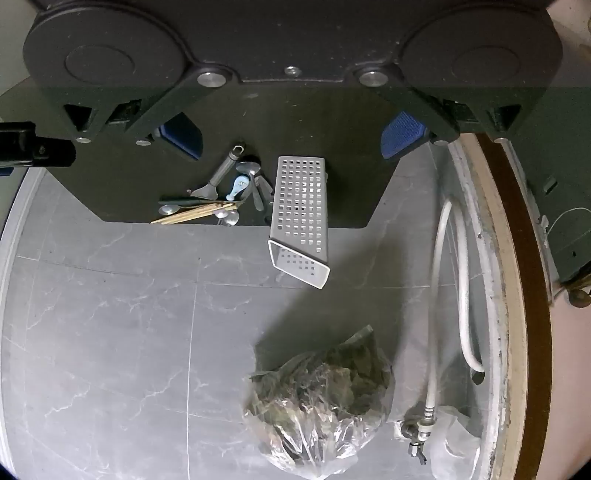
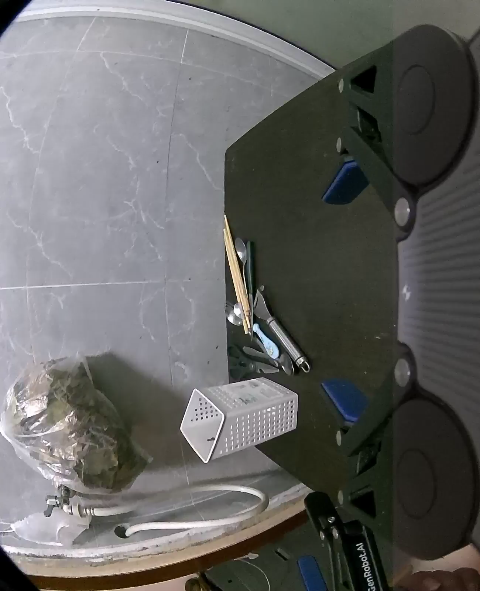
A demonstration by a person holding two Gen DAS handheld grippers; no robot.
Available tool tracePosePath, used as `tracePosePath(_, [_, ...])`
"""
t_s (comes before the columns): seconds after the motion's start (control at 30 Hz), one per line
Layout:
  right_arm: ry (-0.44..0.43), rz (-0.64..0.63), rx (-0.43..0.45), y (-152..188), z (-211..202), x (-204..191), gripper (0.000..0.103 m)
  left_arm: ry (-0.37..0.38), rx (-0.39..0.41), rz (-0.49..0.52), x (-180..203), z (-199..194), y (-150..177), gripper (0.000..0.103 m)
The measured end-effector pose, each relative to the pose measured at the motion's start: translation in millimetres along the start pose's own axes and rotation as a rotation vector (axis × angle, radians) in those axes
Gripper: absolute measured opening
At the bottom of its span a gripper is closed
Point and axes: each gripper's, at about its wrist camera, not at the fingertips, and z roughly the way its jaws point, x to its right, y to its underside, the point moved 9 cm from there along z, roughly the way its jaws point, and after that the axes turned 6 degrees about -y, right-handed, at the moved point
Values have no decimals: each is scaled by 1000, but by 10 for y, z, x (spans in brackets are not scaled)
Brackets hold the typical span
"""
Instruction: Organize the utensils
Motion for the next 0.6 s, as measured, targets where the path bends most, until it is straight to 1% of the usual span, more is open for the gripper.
tracePosePath(0.6, [3, 2, -9, -7, 35, 6, 103, -2, -4, 4, -1, 1, 4, 102])
